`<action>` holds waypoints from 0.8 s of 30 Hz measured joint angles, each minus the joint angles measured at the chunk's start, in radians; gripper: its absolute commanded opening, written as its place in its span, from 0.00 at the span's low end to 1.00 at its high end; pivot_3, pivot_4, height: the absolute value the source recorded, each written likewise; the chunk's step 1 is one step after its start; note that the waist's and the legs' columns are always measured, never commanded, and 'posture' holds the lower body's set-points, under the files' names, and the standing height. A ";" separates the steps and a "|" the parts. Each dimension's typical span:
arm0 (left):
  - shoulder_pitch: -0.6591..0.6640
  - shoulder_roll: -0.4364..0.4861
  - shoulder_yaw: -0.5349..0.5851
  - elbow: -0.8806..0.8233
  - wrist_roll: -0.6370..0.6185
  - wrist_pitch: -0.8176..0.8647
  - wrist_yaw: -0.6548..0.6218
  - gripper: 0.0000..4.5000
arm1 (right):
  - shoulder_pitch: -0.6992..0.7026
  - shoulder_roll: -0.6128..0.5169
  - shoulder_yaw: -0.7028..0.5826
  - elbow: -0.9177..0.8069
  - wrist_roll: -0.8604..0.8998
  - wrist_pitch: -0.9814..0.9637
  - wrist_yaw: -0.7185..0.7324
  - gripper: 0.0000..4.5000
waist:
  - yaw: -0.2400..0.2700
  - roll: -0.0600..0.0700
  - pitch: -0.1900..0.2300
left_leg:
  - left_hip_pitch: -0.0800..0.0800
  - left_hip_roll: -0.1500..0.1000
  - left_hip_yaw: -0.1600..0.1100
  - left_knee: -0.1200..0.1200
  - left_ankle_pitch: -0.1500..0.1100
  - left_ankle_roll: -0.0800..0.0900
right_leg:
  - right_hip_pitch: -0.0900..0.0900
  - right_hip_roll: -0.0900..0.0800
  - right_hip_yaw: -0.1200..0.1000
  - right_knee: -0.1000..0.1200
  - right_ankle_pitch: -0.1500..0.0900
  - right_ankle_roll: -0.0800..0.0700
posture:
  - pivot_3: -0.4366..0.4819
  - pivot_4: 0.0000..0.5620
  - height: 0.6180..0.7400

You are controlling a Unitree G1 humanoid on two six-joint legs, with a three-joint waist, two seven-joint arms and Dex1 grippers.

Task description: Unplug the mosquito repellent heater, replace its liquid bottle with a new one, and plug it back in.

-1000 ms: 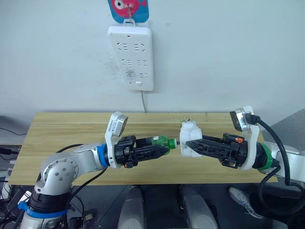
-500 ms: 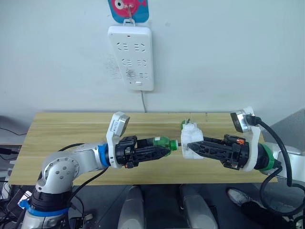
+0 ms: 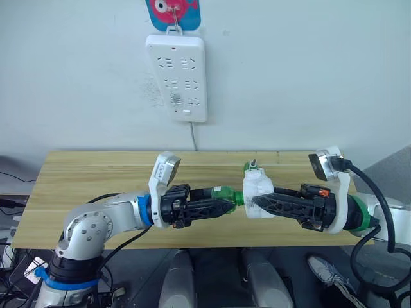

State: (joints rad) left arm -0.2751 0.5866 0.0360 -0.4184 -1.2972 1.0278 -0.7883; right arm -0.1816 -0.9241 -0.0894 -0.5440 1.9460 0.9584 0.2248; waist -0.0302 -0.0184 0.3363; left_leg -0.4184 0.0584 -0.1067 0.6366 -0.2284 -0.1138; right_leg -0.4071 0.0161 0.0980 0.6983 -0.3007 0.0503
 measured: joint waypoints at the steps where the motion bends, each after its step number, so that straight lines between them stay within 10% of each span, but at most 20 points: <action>1: 0.000 0.000 -0.005 -0.004 0.018 -0.012 -0.011 0.52 | -0.001 -0.002 0.004 0.000 0.000 -0.004 0.000 0.67 | 0.000 0.000 0.000 | 0.000 0.000 0.000 0.000 0.000 0.000 | 0.000 0.000 0.000 0.000 0.000 0.000 | 0.50 0.47 1.00; 12: -0.020 -0.074 -0.040 -0.020 0.164 -0.120 -0.030 0.52 | -0.056 -0.027 0.031 0.000 -0.011 -0.036 -0.052 0.67 | 0.001 0.000 0.000 | -0.003 0.000 -0.001 0.006 0.000 0.000 | 0.000 0.000 0.000 0.000 0.000 0.000 | 0.50 0.47 1.00; 16: -0.045 -0.102 -0.067 -0.024 0.184 -0.126 -0.025 0.52 | -0.060 -0.032 0.069 -0.017 -0.012 -0.026 -0.056 0.98 | 0.001 0.000 0.000 | -0.003 0.000 -0.001 0.006 0.000 0.000 | 0.000 0.000 -0.001 0.000 0.000 0.000 | 0.49 0.47 1.00; 24: -0.046 -0.134 -0.068 -0.014 0.201 -0.145 0.012 0.52 | -0.035 -0.090 0.071 -0.047 -0.011 0.010 -0.010 1.00 | 0.001 0.000 0.000 | -0.004 -0.001 -0.002 0.007 0.000 0.001 | 0.000 0.000 -0.001 0.000 0.000 0.001 | 0.49 0.47 1.00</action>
State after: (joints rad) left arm -0.3207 0.4528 -0.0322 -0.4325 -1.0964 0.8832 -0.7761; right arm -0.2162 -1.0144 -0.0182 -0.5909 1.9350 0.9684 0.2145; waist -0.0292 -0.0184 0.3362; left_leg -0.4224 0.0579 -0.1084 0.6438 -0.2288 -0.1131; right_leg -0.4069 0.0161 0.0971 0.6986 -0.3004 0.0510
